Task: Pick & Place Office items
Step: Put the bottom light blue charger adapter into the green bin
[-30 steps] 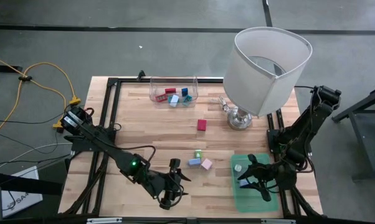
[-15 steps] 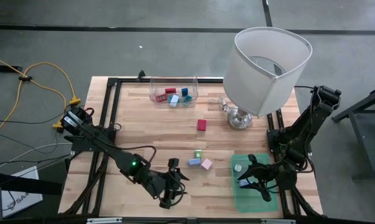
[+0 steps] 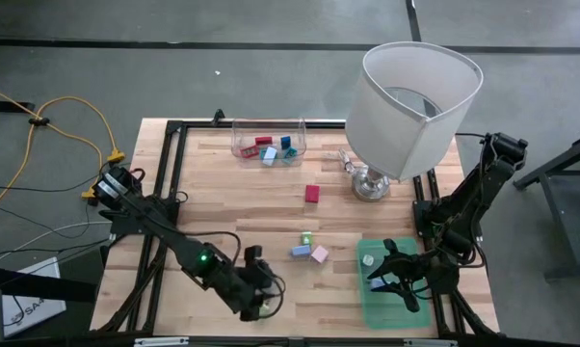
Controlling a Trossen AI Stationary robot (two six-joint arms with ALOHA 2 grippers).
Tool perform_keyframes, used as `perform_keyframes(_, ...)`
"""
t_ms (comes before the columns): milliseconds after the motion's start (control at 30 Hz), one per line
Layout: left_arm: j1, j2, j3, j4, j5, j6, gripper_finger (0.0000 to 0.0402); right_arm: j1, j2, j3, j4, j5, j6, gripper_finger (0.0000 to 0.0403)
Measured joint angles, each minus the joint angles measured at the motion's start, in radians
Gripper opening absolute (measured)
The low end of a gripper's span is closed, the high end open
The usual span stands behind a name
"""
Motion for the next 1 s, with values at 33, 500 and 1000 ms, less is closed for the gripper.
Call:
perform_keyframes(33, 0.004, 0.000, 0.000, -0.021, 0.000, -0.044, 0.0223, 0.000, 0.000, 0.000, 0.000, 0.000, 0.000, 0.0138)
perform_keyframes(500, 0.084, -0.038, 0.004, -0.182, -0.004, -0.394, 0.0223, 0.000, 0.000, 0.000, 0.000, 0.000, 0.000, 0.0138)
perform_keyframes(1000, 0.029, -0.030, 0.098, -0.444, 0.059, -0.770, 0.0223, 0.000, 0.000, 0.000, 0.000, 0.000, 0.000, 0.0138)
